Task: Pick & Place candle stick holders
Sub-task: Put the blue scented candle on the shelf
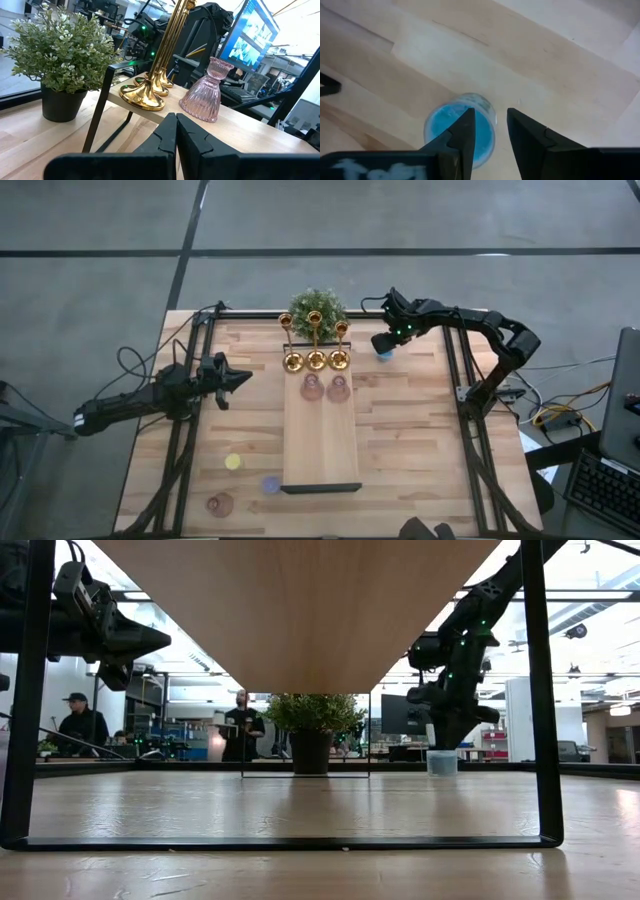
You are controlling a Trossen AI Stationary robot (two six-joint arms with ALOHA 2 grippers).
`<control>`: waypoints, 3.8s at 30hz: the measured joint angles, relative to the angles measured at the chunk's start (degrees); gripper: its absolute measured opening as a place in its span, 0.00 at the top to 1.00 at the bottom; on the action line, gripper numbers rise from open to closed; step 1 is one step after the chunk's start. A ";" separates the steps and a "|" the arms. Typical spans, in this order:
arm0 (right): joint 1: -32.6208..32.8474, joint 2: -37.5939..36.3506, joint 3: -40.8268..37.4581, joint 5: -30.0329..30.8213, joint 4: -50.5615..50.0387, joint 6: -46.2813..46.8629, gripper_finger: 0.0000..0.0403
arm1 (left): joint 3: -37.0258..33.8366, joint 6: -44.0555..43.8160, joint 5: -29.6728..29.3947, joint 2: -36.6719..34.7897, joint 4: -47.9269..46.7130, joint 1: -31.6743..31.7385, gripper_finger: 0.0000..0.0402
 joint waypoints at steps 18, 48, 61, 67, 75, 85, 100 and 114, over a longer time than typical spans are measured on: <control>-0.07 0.12 -1.11 1.32 0.12 -0.87 0.96 | 0.00 -0.01 0.01 0.00 0.00 0.02 0.98; 7.47 -13.79 2.64 -0.43 -18.76 0.91 0.98 | 0.00 -0.01 0.00 0.00 -0.01 0.00 0.98; 29.92 -26.62 3.52 1.02 -22.59 27.62 0.98 | 0.00 0.00 0.00 0.00 0.00 0.01 0.98; 41.98 -24.58 7.41 6.23 -22.59 39.06 0.98 | 0.00 0.00 0.02 0.00 0.00 0.02 0.98; 51.82 -16.37 17.49 8.92 -23.81 47.53 0.98 | 0.00 -0.01 0.01 0.00 -0.01 -0.01 0.98; 55.22 -0.39 36.06 9.11 -30.72 47.84 0.98 | 0.00 0.00 0.00 0.00 0.00 -0.01 0.98; 56.24 15.45 56.73 11.91 -43.17 44.17 0.98 | 0.00 0.00 0.02 0.00 0.00 0.02 0.98; 56.39 19.78 60.65 11.82 -46.51 40.81 0.98 | 0.00 -0.01 0.01 0.01 0.00 0.02 0.98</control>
